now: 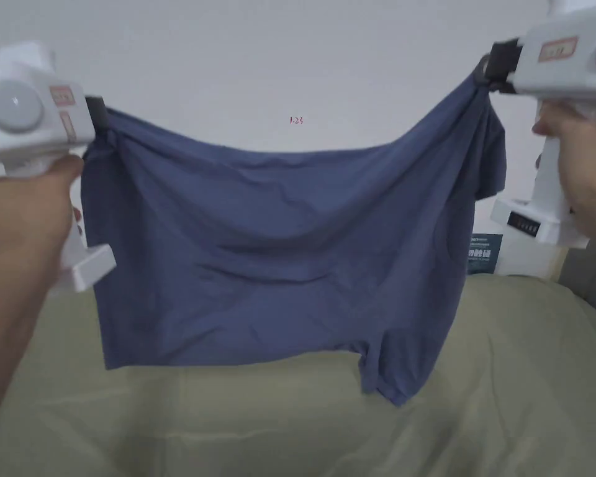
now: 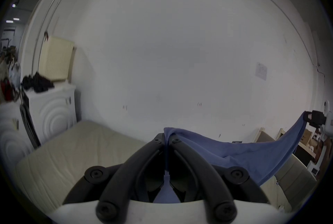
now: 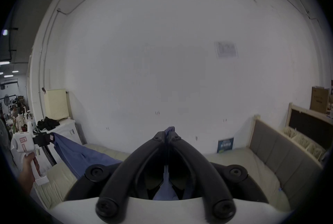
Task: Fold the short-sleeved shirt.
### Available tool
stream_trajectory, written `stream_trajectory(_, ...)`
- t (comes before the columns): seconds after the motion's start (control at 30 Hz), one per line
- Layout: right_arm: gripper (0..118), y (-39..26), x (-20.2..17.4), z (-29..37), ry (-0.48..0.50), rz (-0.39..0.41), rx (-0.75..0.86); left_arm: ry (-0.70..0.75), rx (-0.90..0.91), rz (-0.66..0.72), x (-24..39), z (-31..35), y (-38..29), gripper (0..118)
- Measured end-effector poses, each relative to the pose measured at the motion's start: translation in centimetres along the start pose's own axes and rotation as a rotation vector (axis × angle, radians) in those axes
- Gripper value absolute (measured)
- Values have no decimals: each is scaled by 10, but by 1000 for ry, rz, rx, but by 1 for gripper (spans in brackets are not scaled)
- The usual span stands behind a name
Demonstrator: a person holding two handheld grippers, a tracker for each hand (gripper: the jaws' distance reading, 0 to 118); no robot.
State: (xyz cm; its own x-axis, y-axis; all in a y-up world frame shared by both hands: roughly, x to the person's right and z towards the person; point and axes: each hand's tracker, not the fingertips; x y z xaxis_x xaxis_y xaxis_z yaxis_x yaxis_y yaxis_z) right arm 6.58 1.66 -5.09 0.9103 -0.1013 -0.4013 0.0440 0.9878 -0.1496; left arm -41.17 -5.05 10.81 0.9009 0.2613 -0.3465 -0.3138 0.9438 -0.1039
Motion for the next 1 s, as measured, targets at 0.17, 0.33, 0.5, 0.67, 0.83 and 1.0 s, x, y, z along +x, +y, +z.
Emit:
stream_trajectory(0.17, 4, -84, 11, -28, -20, -32, -44, 9, -77, 90, -19, -44, -94, 0)
stream_trajectory(0.33, 4, -132, 14, -22, -15, -71, -62, -5, -107, 172, -33, -53, -157, 0)
stream_trajectory(0.5, 4, -146, 15, 29, 32, -63, -27, -68, -81, 190, -45, -13, -172, 0)
stream_trajectory(0.67, 4, -182, 13, 110, 77, -59, -38, -105, -107, 152, -58, 62, -190, 0)
stream_trajectory(0.83, 4, -260, 10, 196, 69, -54, -142, -108, -252, 217, -86, 140, -253, 0)
stream_trajectory(1.0, 4, -374, 14, 281, 38, -37, -319, -38, -408, 168, -122, 209, -355, 0)
